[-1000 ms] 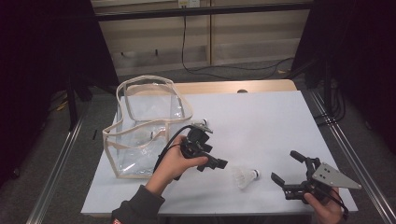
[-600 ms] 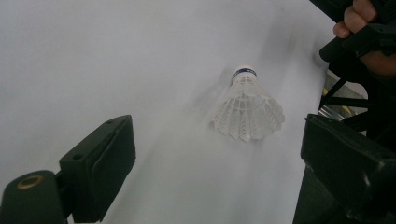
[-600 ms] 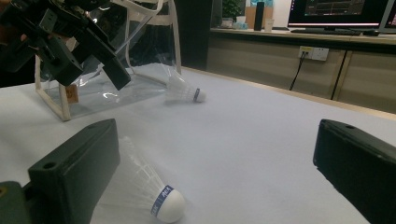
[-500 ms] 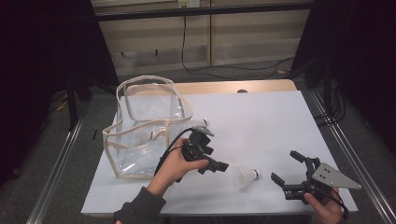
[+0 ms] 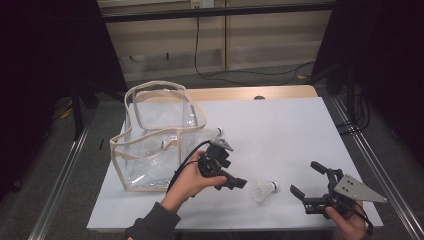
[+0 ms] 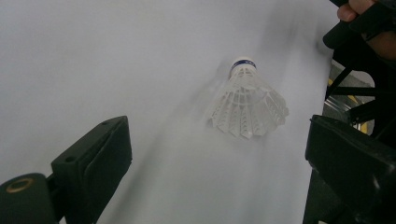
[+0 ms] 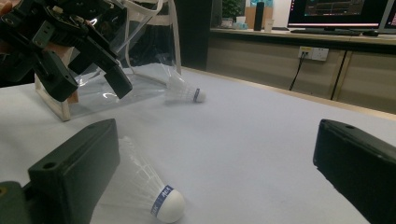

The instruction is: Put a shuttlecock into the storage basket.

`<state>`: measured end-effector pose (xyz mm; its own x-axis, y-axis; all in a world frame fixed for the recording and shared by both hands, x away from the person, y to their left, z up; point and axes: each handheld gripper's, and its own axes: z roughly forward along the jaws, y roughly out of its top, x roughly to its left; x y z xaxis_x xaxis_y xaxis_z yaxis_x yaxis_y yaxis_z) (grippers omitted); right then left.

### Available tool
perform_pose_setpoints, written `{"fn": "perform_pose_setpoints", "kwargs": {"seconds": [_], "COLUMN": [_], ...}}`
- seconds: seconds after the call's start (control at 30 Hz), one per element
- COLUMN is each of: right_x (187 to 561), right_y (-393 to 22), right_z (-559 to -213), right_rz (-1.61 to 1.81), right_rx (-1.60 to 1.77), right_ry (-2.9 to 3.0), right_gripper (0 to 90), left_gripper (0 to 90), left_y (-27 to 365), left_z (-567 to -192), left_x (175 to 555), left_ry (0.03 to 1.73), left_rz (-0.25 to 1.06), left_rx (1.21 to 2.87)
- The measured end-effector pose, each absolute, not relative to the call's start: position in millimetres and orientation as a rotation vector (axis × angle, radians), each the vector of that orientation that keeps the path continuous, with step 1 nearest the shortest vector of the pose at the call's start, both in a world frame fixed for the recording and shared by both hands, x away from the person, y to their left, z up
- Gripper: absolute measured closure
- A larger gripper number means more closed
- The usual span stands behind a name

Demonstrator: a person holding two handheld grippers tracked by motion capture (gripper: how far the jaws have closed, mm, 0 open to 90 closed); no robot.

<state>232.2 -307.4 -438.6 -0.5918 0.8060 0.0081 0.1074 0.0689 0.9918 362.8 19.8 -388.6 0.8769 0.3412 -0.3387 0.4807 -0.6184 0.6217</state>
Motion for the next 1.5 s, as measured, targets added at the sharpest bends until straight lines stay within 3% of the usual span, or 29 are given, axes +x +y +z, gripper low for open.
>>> {"fn": "perform_pose_setpoints", "kwargs": {"seconds": [1.5], "right_x": [232.2], "right_y": [-307.4], "right_z": [-438.6], "right_rz": [1.570], "right_rx": [0.905], "right_ry": [1.778], "right_gripper": [0.3], "left_gripper": [9.4], "left_y": [-3.1], "left_z": [-407.3], "left_x": [355.5], "left_ry": [0.536], "left_rz": [-0.184], "left_rx": [2.358]}}
